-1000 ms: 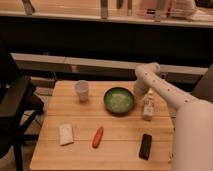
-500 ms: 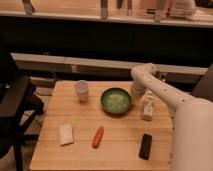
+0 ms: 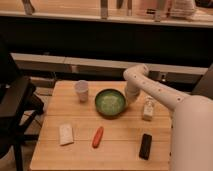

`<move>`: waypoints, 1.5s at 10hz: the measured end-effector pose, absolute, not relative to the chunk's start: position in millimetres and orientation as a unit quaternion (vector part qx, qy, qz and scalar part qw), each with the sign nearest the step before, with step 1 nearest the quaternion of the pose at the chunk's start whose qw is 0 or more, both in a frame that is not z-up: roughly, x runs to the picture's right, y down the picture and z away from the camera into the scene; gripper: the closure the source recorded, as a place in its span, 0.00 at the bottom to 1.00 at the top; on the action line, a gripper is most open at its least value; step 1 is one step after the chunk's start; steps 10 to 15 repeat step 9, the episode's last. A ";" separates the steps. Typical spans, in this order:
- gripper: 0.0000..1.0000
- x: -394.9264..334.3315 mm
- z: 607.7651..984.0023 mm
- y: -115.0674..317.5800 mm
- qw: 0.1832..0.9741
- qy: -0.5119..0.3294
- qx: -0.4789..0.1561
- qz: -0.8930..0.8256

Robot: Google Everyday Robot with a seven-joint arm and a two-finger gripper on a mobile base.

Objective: Push the ceramic bowl across the table

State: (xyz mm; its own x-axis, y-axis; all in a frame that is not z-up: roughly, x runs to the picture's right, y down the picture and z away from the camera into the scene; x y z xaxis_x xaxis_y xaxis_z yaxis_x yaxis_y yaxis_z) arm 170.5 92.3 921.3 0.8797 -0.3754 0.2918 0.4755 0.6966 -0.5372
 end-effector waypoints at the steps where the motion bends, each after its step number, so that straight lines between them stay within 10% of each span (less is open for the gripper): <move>1: 0.98 167.5 919.4 95.4 0.914 -0.081 -0.316 -0.240; 15: 0.98 101.5 905.4 111.3 0.880 -0.097 -0.330 -0.328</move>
